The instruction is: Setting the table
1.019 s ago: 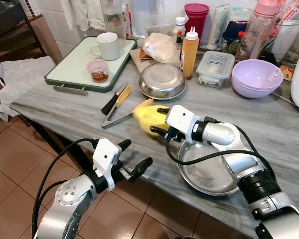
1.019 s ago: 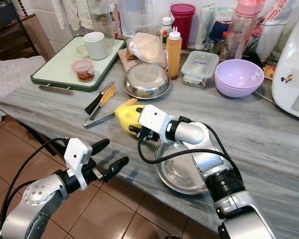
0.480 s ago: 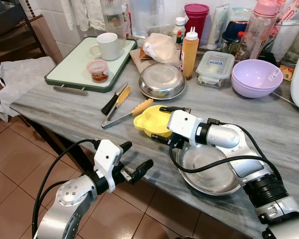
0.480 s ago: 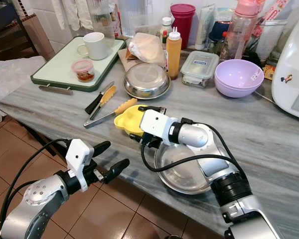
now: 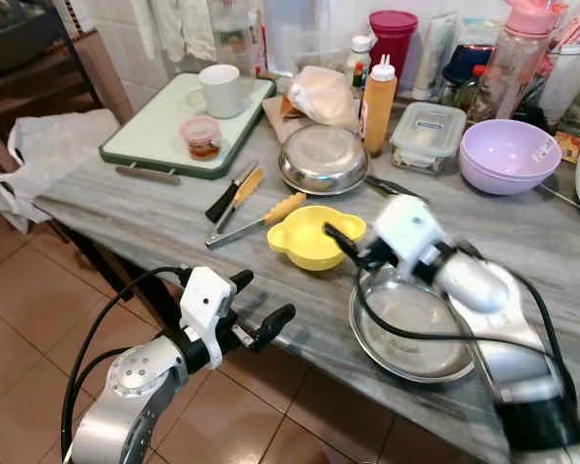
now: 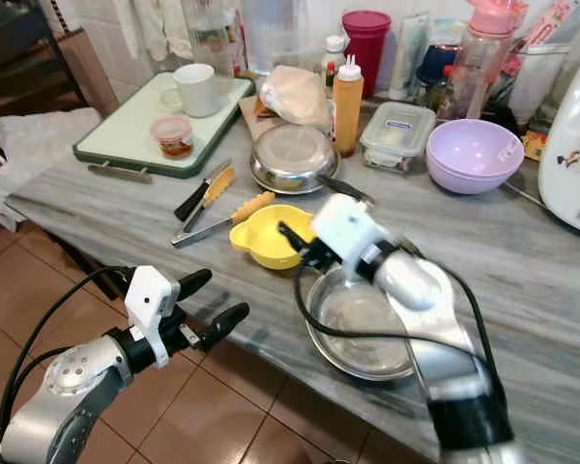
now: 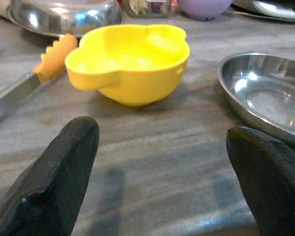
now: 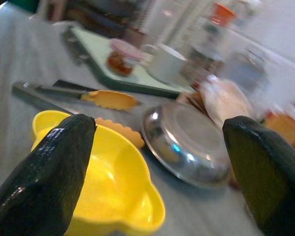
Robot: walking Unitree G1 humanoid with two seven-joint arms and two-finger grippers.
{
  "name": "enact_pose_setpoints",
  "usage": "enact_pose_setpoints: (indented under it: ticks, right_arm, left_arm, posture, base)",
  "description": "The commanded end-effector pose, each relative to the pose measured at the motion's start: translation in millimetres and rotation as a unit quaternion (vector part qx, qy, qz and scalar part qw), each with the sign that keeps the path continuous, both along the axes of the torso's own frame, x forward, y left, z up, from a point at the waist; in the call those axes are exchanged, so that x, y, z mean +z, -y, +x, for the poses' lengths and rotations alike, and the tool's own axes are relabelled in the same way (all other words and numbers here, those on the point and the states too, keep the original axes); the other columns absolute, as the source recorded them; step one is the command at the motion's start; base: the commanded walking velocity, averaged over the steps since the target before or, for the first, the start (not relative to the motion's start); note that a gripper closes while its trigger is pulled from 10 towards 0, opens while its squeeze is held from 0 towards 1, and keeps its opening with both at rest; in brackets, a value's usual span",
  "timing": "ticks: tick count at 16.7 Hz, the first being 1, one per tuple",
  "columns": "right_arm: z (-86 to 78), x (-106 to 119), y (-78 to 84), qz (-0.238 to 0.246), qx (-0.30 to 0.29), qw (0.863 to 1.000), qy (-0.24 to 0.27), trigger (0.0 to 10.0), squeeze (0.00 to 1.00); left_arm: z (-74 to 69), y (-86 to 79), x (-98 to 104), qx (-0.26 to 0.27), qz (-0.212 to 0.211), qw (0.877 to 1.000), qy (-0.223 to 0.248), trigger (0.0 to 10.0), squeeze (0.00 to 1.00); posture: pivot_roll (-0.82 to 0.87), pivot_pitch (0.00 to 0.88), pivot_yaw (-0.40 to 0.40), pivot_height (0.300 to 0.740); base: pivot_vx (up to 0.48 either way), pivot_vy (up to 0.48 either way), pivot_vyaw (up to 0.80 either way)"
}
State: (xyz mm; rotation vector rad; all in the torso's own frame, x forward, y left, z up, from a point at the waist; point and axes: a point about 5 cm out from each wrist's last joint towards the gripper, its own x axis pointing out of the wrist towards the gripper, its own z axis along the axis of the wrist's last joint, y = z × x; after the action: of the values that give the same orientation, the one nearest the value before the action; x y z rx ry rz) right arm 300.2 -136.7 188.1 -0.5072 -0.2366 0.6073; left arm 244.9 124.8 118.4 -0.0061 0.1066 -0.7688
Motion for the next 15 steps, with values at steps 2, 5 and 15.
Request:
enact_pose_setpoints:
  ticks: [2,5,15]
  right_arm:
    - [-5.5,3,4.5,0.012,-0.02,1.0,0.001,10.0,1.0]
    - [-21.5,-7,10.4,0.06,-0.051,0.995,-0.067,10.0,1.0]
    - [-64.0,-21,26.3,0.041,-0.078,0.976,-0.201,10.0,1.0]
  left_arm:
    - [2.2,-2.6,6,-0.003,-0.001,1.0,0.013,10.0,0.0]
    - [11.9,-5.4,12,0.011,-0.002,1.0,0.029,10.0,0.0]
    - [22.6,-12.6,7,0.014,0.005,0.999,0.029,10.0,0.0]
  posture:
    - [-0.05,0.073,0.092,0.74]
    - [-0.07,0.088,0.092,0.74]
    - [-0.12,0.097,0.11,0.74]
  base:
    - [0.0,0.0,0.0]
    - [0.0,0.0,0.0]
    - [0.0,0.0,0.0]
